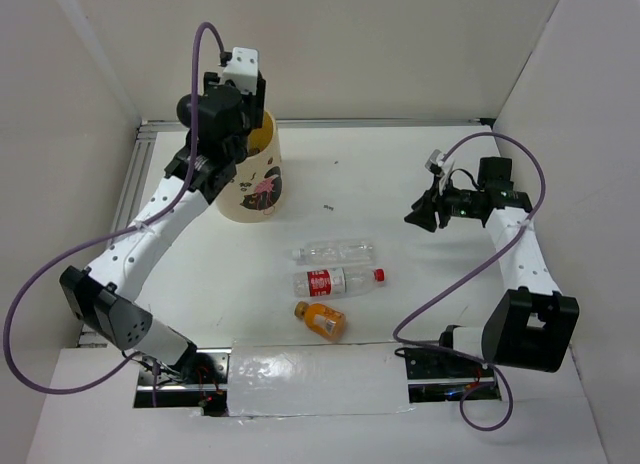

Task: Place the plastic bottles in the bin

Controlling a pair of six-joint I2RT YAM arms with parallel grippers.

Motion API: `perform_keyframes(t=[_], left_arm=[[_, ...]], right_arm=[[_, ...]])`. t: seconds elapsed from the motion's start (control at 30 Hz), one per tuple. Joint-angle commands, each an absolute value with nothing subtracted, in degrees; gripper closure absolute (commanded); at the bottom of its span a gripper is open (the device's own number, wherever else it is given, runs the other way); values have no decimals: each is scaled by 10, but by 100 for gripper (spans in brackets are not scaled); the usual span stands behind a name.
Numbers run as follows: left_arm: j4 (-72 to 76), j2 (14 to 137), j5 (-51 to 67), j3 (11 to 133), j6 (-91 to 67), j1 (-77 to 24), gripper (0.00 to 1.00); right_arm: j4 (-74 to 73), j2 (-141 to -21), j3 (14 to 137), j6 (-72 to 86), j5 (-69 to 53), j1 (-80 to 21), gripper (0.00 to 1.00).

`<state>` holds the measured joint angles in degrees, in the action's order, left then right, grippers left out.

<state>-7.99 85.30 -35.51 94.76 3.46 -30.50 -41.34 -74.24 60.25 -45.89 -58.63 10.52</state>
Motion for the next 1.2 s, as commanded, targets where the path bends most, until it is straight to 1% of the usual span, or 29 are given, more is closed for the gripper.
perform_keyframes(t=[0.0,0.07,0.1,0.13,0.17,0.4,0.43,0.5,0.53,0.6,0.63,0.67,0.7,0.73,0.83,0.9,1.0,1.03,1.07,1.1,1.13,1.17], left_arm=[[39,859,-384,939,67,-272,100],[27,881,-368,939,46,-252,100],[20,887,-360,939,40,-247,100],[20,892,-360,939,33,-242,97],[12,899,-343,939,26,-242,97],[7,904,-320,933,14,-242,97],[7,904,-320,933,14,-242,95],[-8,910,-320,926,-5,-242,92],[-14,910,-311,925,-12,-242,77],[-19,897,-304,908,-31,-242,47],[-19,892,-299,903,-31,-242,36],[-25,885,-294,894,-36,-242,19],[-25,869,-284,894,-36,-247,13],[-25,861,-279,885,-36,-247,0],[-48,824,-269,885,-41,-271,0],[-69,796,-262,880,-47,-294,0],[-86,709,-262,849,-58,-328,0],[-114,683,-244,840,-78,-342,0],[-129,657,-230,813,-88,-342,0],[-142,601,-212,793,-99,-350,0],[-170,574,-187,771,-114,-356,0],[-191,550,-186,728,-150,-356,0]], right_arm=[[-381,-715,594,-455,-569,87,47],[-381,-715,594,-450,-563,82,44],[-381,-715,594,-450,-558,77,44],[-381,-715,600,-450,-558,76,43],[-381,-715,600,-450,-558,71,41],[-376,-720,612,-445,-535,51,40],[-370,-720,612,-439,-535,45,40],[-370,-720,612,-439,-530,38,36],[-370,-720,612,-439,-530,31,28],[-370,-720,612,-446,-524,20,16],[-370,-720,612,-455,-519,4,12],[-370,-725,612,-463,-519,-6,9],[-376,-725,612,-490,-519,-16,5],[-376,-730,612,-499,-510,-38,3],[-371,-737,612,-537,-502,-75,0],[-357,-753,618,-537,-483,-114,0],[-357,-788,644,-555,-458,-169,0],[-346,-809,656,-560,-446,-186,0],[-339,-822,656,-560,-419,-219,0],[-331,-834,663,-560,-404,-237,1],[-303,-847,664,-551,-388,-253,1],[-287,-873,671,-551,-351,-283,1]])
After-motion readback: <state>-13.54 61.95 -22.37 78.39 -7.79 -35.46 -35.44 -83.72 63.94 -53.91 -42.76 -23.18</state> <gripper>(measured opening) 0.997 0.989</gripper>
